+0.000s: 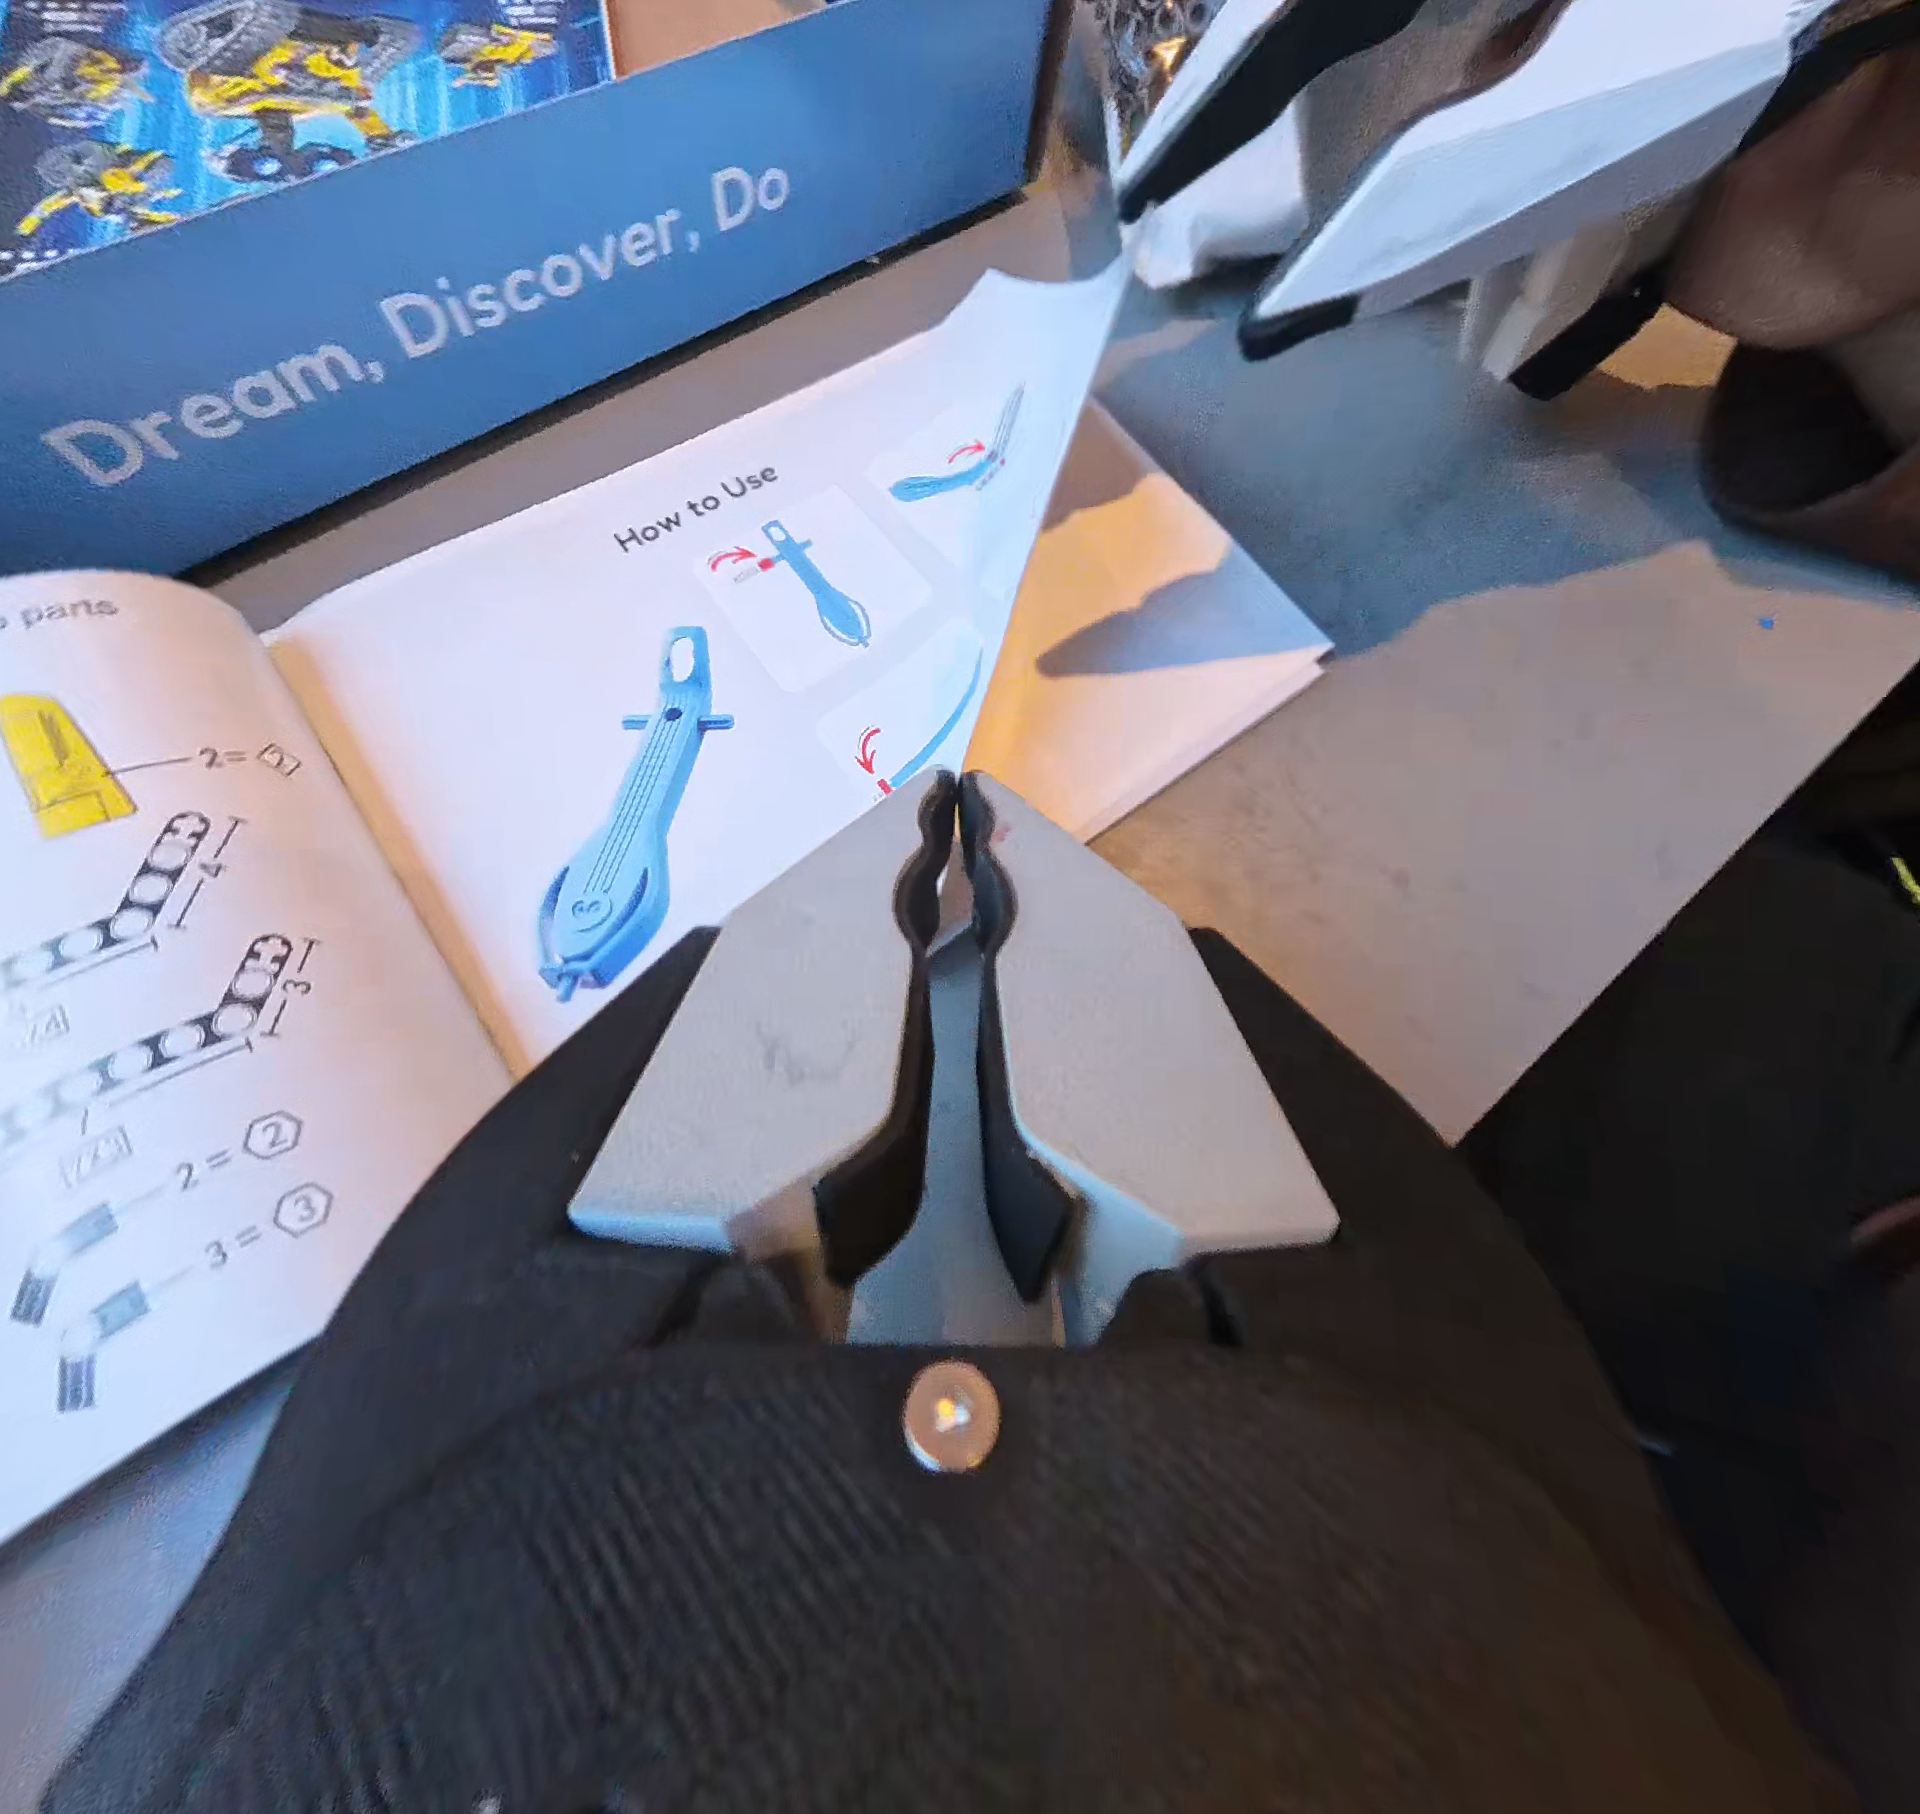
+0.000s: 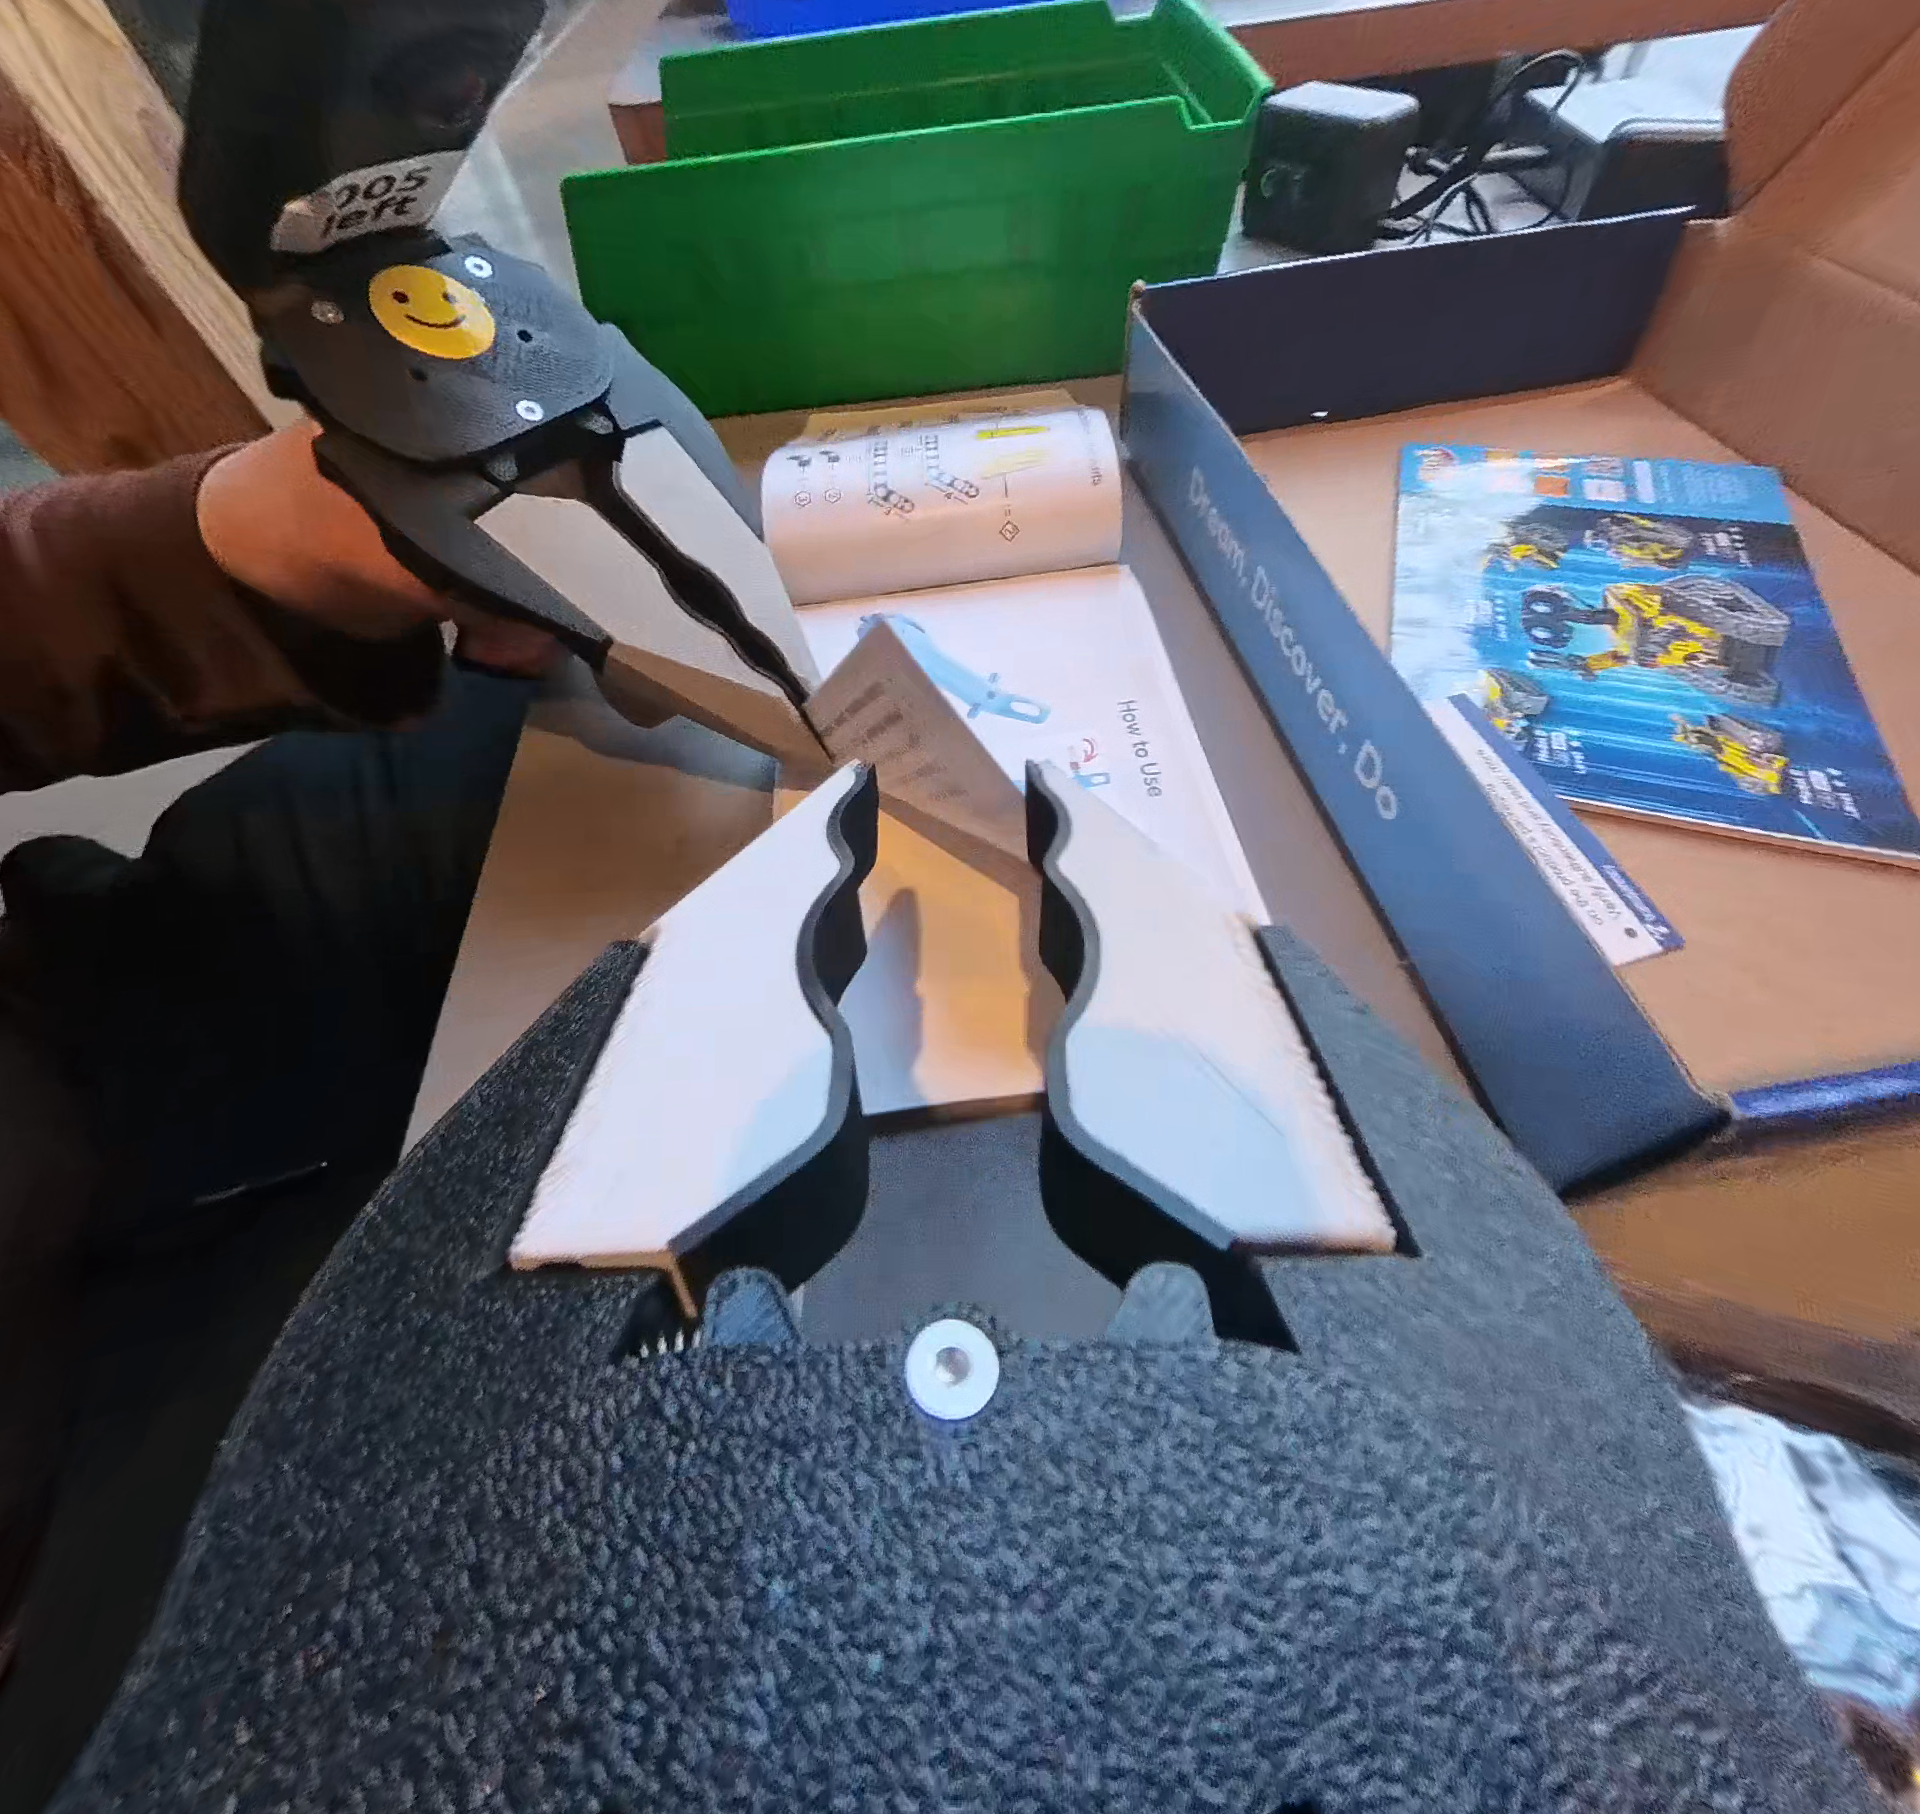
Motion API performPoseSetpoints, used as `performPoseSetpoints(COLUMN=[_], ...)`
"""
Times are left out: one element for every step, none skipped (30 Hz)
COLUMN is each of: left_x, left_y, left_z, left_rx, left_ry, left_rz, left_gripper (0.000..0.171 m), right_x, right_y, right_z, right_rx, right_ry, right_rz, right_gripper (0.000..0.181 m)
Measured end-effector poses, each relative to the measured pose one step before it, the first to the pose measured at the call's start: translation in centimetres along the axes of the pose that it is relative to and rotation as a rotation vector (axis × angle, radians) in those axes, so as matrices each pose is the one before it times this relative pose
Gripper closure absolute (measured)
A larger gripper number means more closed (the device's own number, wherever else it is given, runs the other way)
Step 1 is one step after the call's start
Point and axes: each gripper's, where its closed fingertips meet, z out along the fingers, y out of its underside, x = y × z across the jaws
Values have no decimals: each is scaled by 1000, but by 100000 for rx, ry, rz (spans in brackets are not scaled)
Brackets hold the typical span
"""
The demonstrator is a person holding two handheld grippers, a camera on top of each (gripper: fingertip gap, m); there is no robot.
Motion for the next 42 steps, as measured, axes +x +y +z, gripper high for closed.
performPoseSetpoints(left_x=[-101,-9,44,34,22,25,25,55,56,14,86,175,248,374,417,383,224,68,-5,2,92,148,150,69,-51,-127,-55,-1,-30,-65,71,41,-100,-65,-45,-4,-9,-29,-30,-18,36,38], left_y=[24,22,30,44,19,24,13,36,70,71,30,60,-13,-273,-428,-490,-487,-465,-447,-449,-454,-493,-420,-329,-245,-154,-127,-105,-82,-17,4,-25,-62,-12,-11,-32,-25,6,15,21,5,4], left_z=[-61,-20,17,33,33,20,11,19,14,7,-25,-53,-42,-118,-138,-126,-71,-11,49,87,109,129,159,186,167,147,101,68,39,41,41,15,-7,-32,-27,-28,-16,5,1,14,9,22], left_rx=[-19,-269,-381,-427,-320,-278,-65,-129,-308,-216,-206,-623,-311,1151,1644,1409,875,437,219,229,467,860,784,408,178,13,79,235,477,280,302,523,814,579,384,495,347,23,-150,-176,-90,-167], left_ry=[-551,-333,-116,-125,-101,6,22,312,274,-51,393,1033,1349,1967,2179,1825,577,-570,-1110,-893,-144,372,704,525,-176,-477,-23,297,75,15,974,781,-216,24,133,256,65,-175,-271,-214,46,-1], left_rz=[355,621,575,534,471,352,243,233,562,792,565,428,334,288,256,533,1348,2190,2457,2297,1816,1134,572,280,350,366,99,-35,-38,-354,-775,-1088,-833,-536,-675,-571,-352,-89,146,198,256,242], left_gripper=[171,171,171,171,171,171,171,171,171,171,171,171,169,166,164,162,158,157,155,154,154,154,155,155,155,157,160,167,171,171,171,171,171,171,171,171,171,171,171,171,171,171], right_x=[196,105,20,-9,-27,-65,-95,-144,-215,-217,-144,-88,-55,-66,-51,8,34,15,-7,13,31,-24,-46,-38,13,1,-32,-30,-23,19,12,-64,-158,-178,-134,-120,-131,-153,-146,-140,-73,16], right_y=[-11,78,135,109,59,-12,-49,-46,-2,56,140,155,112,88,40,-17,-60,-41,-27,-6,32,54,36,17,27,23,1,-5,6,28,-34,-210,-385,-424,-383,-303,-243,-253,-258,-241,-147,-40], right_z=[-47,65,150,171,173,130,114,118,118,112,103,44,0,-15,1,-23,-26,-28,-30,-22,-11,-7,12,0,1,-12,-22,-16,-19,-37,-69,-100,-142,-163,-152,-130,-98,-78,-63,-38,-12,14], right_rx=[350,-328,-757,-648,-376,-90,207,155,-226,-628,-1031,-988,-722,-561,-137,324,490,391,220,54,-144,-274,-171,-54,-147,-167,-8,34,-46,-150,45,1046,2048,2211,1948,1493,1091,1029,996,822,338,-198], right_ry=[804,652,497,680,915,983,978,646,127,81,289,449,86,-483,-724,-504,-228,-331,-317,1,88,-150,-362,-240,30,-29,-271,-286,-277,-172,-254,-649,-1043,-1055,-578,-297,-123,165,452,667,976,1352], right_rz=[140,-163,-443,-900,-1616,-2398,-2798,-2694,-2495,-2405,-2348,-2094,-1410,-214,797,1113,927,667,454,115,-158,-100,57,57,-65,-76,82,225,335,505,574,532,460,240,-171,-678,-1237,-1836,-2394,-2712,-2579,-2272], right_gripper=[153,153,152,152,152,152,151,151,151,154,165,172,174,175,176,177,178,179,180,180,180,181,181,181,181,181,181,180,179,177,175,172,170,170,170,170,170,170,170,170,170,169])
